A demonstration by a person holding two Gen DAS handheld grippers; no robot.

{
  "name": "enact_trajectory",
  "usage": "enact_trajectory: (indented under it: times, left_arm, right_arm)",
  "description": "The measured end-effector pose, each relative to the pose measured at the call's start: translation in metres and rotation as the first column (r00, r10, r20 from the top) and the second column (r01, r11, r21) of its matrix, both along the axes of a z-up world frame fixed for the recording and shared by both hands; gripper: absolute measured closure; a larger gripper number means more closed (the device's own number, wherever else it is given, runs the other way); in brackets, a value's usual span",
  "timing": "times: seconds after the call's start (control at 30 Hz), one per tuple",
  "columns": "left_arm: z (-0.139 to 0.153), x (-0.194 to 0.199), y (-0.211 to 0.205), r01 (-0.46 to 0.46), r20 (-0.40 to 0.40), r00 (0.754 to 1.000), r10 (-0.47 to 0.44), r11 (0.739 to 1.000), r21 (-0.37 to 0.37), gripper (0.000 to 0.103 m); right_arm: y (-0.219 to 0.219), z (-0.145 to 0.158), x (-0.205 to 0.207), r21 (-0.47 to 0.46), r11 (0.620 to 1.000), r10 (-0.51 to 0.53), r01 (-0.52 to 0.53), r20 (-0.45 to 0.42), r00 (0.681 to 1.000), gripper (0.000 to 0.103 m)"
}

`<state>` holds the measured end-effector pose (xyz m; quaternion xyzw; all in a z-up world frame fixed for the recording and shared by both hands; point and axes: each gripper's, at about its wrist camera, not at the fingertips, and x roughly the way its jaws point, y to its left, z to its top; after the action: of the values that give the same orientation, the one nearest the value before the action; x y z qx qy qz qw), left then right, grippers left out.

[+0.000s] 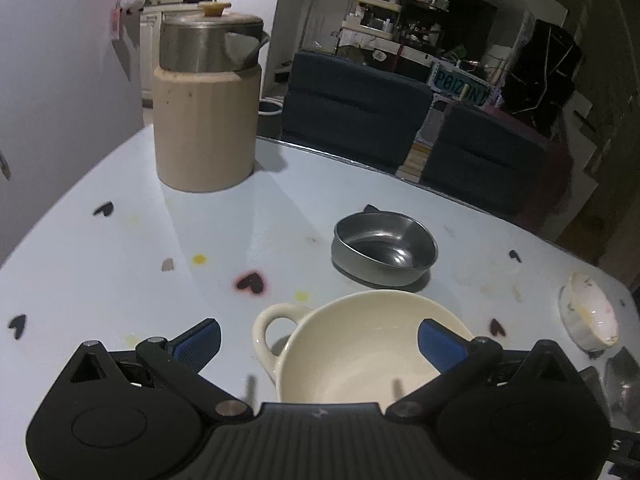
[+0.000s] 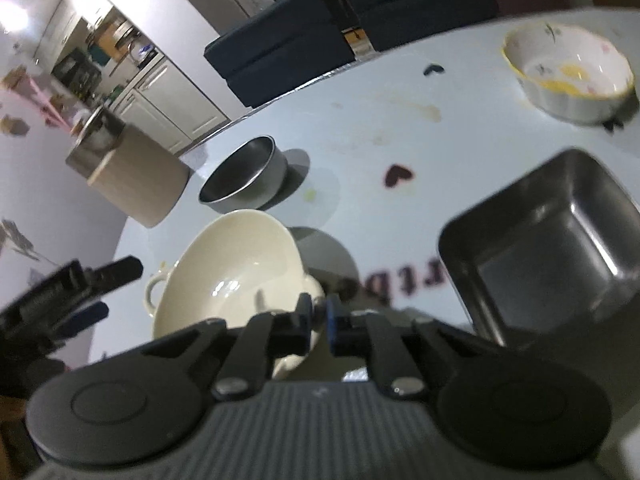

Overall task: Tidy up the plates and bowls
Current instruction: 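Move both grippers toward the rim of the cream two-handled bowl, then close both grippers on the cream bowl rim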

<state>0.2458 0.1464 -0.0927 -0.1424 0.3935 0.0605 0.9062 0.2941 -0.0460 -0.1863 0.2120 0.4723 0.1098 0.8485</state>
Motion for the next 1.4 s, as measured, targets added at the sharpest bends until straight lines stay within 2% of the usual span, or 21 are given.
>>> enact_trajectory:
  times: [0.13,0.2,0.3,0.4,0.47,0.5,0.67,0.8,0.9,0.93,0.97,1.0,1.07,1.17,1.33,1.4]
  left_arm:
    - [-0.003,0.0,0.009,-0.017,-0.007,1.0,0.017,1.0,-0.015,0.001]
    - [-0.007,0.002,0.013,-0.028,-0.024,0.999,0.027,0.999,-0.023,0.002]
    - [-0.011,0.002,0.02,-0.053,-0.039,0.998,0.051,0.998,-0.047,0.004]
    - [-0.013,0.003,0.021,-0.058,-0.042,0.997,0.057,0.998,-0.026,0.003]
    - [-0.013,0.002,0.02,-0.039,-0.033,0.999,0.039,0.999,0.0,0.002]
    - [-0.014,0.002,0.02,-0.027,-0.031,0.999,0.027,1.0,-0.01,0.002]
    - [-0.02,0.002,0.029,-0.024,-0.072,0.997,0.016,0.993,-0.116,0.001]
    - [-0.026,0.002,0.037,-0.053,-0.11,0.993,0.032,0.981,-0.187,0.001]
    - [-0.029,0.004,0.035,-0.038,-0.124,0.992,0.012,0.976,-0.213,0.01]
    - [-0.03,0.004,0.034,-0.031,-0.127,0.992,0.004,0.976,-0.214,0.02]
    - [-0.031,0.005,0.032,-0.028,-0.133,0.991,-0.001,0.976,-0.215,0.029]
    - [-0.032,0.006,0.031,-0.029,-0.14,0.99,-0.001,0.976,-0.215,0.033]
    - [-0.034,0.008,0.029,-0.032,-0.155,0.988,0.0,0.978,-0.207,0.047]
    - [-0.035,0.008,0.028,-0.036,-0.174,0.985,0.004,0.983,-0.182,0.054]
    - [-0.031,0.003,0.037,-0.081,-0.177,0.983,0.054,0.985,-0.149,0.054]
    - [-0.03,0.001,0.042,-0.105,-0.187,0.979,0.083,0.988,-0.113,0.054]
  right_arm:
    - [0.003,-0.001,0.003,0.001,1.0,-0.008,0.008,-0.014,1.0,0.094]
    - [0.001,-0.005,0.004,0.032,0.999,-0.014,0.016,-0.054,0.998,0.087]
    - [0.003,-0.008,0.001,0.034,0.999,-0.005,0.008,-0.075,0.997,0.084]
    - [0.006,-0.007,0.002,0.034,0.999,0.004,0.0,-0.1,0.995,0.086]
    - [0.01,-0.005,0.003,0.007,1.0,-0.003,0.004,-0.091,0.996,0.087]
    - [0.011,-0.004,0.005,-0.014,1.0,-0.004,0.003,-0.079,0.997,0.088]
    - [0.007,-0.003,0.023,-0.065,0.997,-0.036,0.036,0.003,0.999,0.093]
    - [0.004,-0.006,0.027,-0.076,0.993,-0.083,0.088,0.066,0.994,0.091]
    - [-0.002,-0.008,0.027,-0.024,0.993,-0.111,0.112,0.054,0.992,0.084]
    - [-0.005,-0.008,0.026,-0.013,0.994,-0.11,0.111,0.051,0.993,0.084]
    - [-0.007,-0.008,0.026,-0.006,0.995,-0.102,0.102,0.051,0.993,0.078]
    - [-0.008,-0.008,0.025,-0.006,0.996,-0.092,0.092,0.052,0.994,0.074]
    - [-0.008,-0.008,0.024,-0.012,0.997,-0.079,0.08,0.054,0.995,0.072]
    - [-0.006,-0.007,0.023,-0.022,0.997,-0.073,0.074,0.055,0.996,0.071]
    - [-0.002,-0.004,0.022,-0.065,0.996,-0.05,0.054,0.062,0.997,0.066]
    - [-0.002,-0.005,0.022,-0.059,0.997,-0.052,0.055,0.054,0.997,0.066]
